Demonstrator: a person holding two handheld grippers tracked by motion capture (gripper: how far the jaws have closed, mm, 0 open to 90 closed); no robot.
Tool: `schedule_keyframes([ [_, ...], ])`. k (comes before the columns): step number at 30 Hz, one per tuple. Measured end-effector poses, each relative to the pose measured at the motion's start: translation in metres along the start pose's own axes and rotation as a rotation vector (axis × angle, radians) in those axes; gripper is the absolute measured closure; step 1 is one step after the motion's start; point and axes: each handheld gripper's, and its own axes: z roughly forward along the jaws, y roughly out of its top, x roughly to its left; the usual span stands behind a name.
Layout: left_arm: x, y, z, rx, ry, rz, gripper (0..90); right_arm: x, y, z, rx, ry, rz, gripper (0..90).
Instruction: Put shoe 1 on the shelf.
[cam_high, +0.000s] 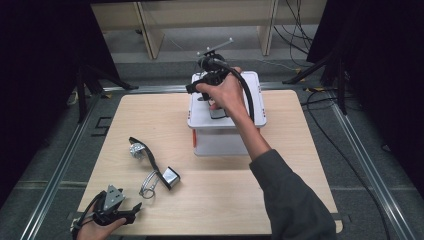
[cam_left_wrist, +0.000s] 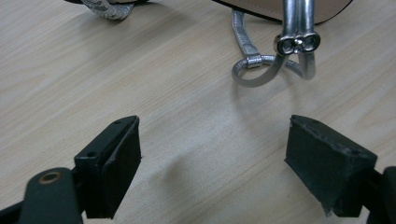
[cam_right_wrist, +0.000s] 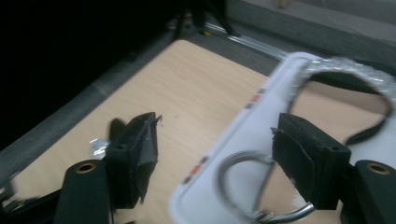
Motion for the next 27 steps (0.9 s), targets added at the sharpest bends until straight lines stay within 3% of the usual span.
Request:
schedule_keyframes([
  [2, 0.000, 0.000, 0.000, -0.002, 0.001, 0.002, 17.8, 0.007, -0.004, -0.004, 0.002, 0.028, -0.021, 32.5],
  [3, 0.001, 0.000, 0.000, -0.003, 0.000, 0.007, 17.8, 0.021, -0.014, -0.009, 0.016, 0.084, -0.084, 32.5],
  [5, 0.000, -0.001, 0.000, -0.002, -0.001, -0.010, 17.8, 0.034, -0.028, -0.012, 0.021, 0.139, -0.127, 33.8],
  [6, -0.001, -0.001, 0.001, -0.006, -0.001, -0.024, 17.7, 0.039, -0.035, -0.013, 0.030, 0.156, -0.155, 34.0],
  [7, 0.001, -0.001, 0.001, -0.001, 0.004, 0.003, 17.8, 0.045, -0.042, -0.013, 0.038, 0.175, -0.177, 34.2],
  [11, 0.001, -0.001, 0.001, 0.002, 0.007, 0.002, 17.8, 0.066, -0.071, -0.010, 0.056, 0.222, -0.225, 36.6],
  [13, 0.002, -0.001, 0.000, 0.010, 0.002, 0.011, 17.8, 0.074, -0.087, -0.003, 0.079, 0.237, -0.266, 37.3],
  [16, 0.002, -0.001, 0.001, 0.005, 0.010, 0.004, 17.8, 0.079, -0.102, 0.008, 0.102, 0.256, -0.271, 38.7],
  [17, 0.002, -0.001, 0.001, 0.005, 0.001, 0.005, 17.8, 0.082, -0.116, 0.022, 0.129, 0.268, -0.288, 39.6],
  [21, 0.002, -0.001, 0.001, -0.004, 0.006, -0.007, 17.8, 0.086, -0.142, 0.047, 0.157, 0.285, -0.294, 42.8],
  [22, 0.002, -0.001, 0.001, -0.004, 0.006, -0.007, 17.8, 0.086, -0.142, 0.047, 0.157, 0.285, -0.294, 42.8],
  [23, 0.003, -0.001, 0.001, 0.009, 0.002, 0.014, 17.8, 0.087, -0.153, 0.059, 0.172, 0.281, -0.306, 43.1],
  [26, 0.002, -0.001, 0.001, 0.001, 0.000, -0.002, 17.7, 0.089, -0.162, 0.071, 0.191, 0.274, -0.317, 43.3],
  [27, 0.002, -0.002, 0.001, 0.000, 0.002, -0.011, 17.8, 0.091, -0.169, 0.082, 0.202, 0.272, -0.331, 43.3],
])
